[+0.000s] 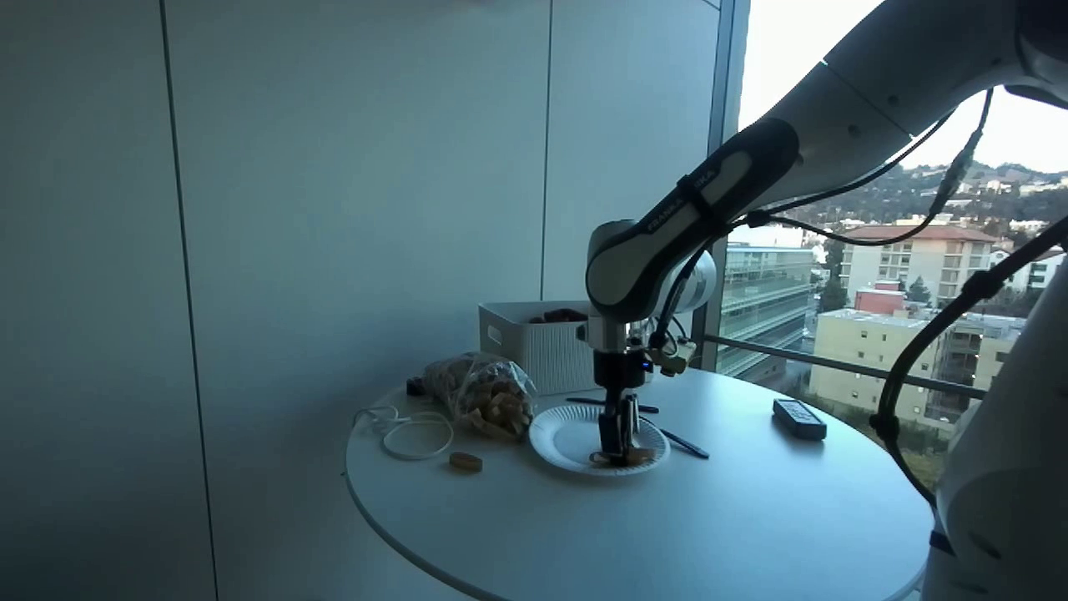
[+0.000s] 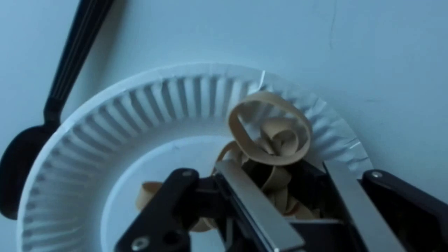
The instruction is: Take all the rubber bands off the plate and place them in the basket
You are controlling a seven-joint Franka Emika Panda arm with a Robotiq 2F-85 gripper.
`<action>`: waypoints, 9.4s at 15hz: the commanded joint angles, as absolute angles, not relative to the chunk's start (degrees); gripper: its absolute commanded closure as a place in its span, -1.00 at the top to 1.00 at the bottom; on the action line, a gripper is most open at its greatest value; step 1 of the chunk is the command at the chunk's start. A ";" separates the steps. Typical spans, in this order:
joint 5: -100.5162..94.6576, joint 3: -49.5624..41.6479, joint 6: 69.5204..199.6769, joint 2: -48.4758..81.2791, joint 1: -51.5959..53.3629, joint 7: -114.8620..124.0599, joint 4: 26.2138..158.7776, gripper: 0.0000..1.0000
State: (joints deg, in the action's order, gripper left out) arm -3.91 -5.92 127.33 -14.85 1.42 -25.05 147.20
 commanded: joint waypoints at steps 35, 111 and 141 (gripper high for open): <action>-82.57 25.38 161.48 -22.90 -16.00 59.88 151.17 -0.84; -21.85 3.48 140.22 -7.63 -10.73 59.84 141.30 1.00; -21.51 2.11 133.81 -12.13 -5.13 51.50 142.40 0.98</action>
